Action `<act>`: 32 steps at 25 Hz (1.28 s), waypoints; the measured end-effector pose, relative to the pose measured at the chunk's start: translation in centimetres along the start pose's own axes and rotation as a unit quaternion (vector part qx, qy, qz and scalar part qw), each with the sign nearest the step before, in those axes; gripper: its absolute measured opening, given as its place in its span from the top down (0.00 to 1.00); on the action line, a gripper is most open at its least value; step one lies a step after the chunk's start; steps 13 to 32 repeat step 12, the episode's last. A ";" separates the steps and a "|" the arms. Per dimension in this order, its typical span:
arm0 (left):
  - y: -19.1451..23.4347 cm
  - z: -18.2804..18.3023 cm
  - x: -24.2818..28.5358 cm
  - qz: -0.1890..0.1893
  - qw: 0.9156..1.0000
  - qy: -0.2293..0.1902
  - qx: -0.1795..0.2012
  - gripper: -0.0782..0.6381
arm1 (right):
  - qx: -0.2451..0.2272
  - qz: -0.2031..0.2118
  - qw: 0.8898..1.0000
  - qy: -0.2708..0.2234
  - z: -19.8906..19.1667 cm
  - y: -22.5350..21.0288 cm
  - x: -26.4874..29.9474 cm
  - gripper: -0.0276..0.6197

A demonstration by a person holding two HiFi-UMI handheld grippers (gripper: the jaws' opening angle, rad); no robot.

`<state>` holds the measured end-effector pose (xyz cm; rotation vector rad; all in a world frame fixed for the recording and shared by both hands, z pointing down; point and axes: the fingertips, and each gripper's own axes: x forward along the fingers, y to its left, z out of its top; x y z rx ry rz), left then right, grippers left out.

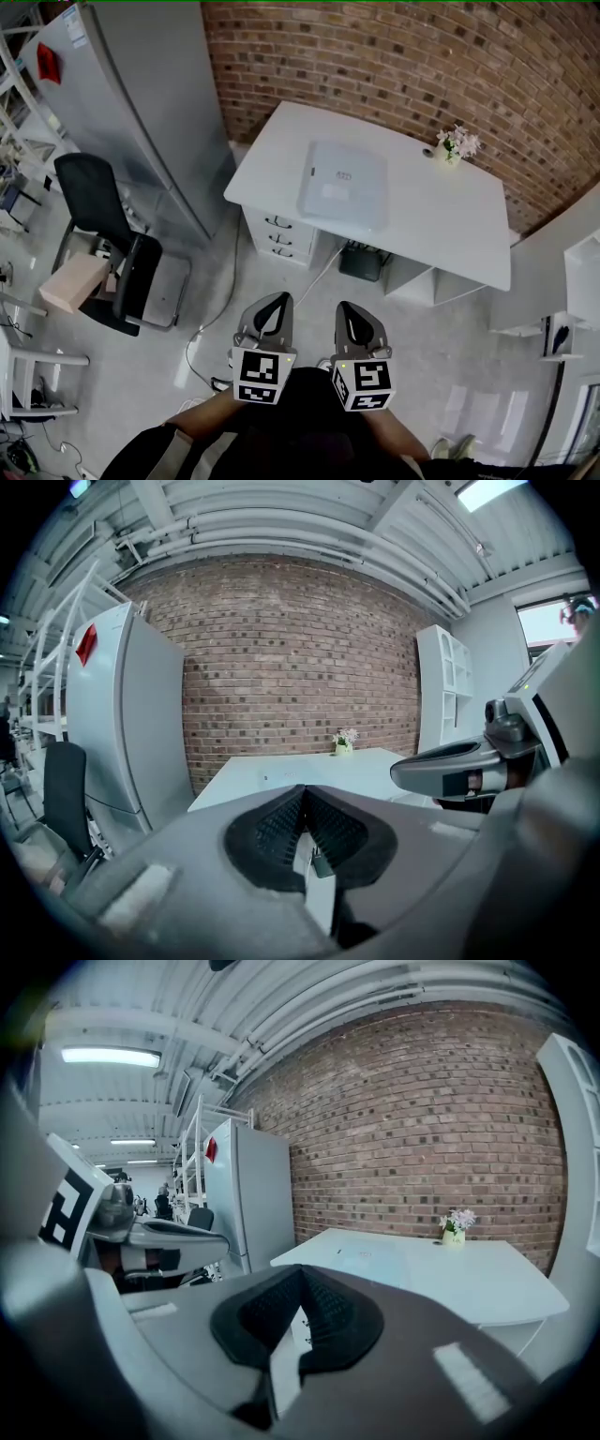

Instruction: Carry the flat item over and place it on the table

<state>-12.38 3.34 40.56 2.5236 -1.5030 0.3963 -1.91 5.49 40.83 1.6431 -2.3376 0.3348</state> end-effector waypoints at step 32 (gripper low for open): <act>-0.9 -0.2 -0.3 -0.003 1.000 0.000 -0.006 0.89 | -0.001 -0.007 1.000 0.005 -0.3 -0.6 -1.0 0.96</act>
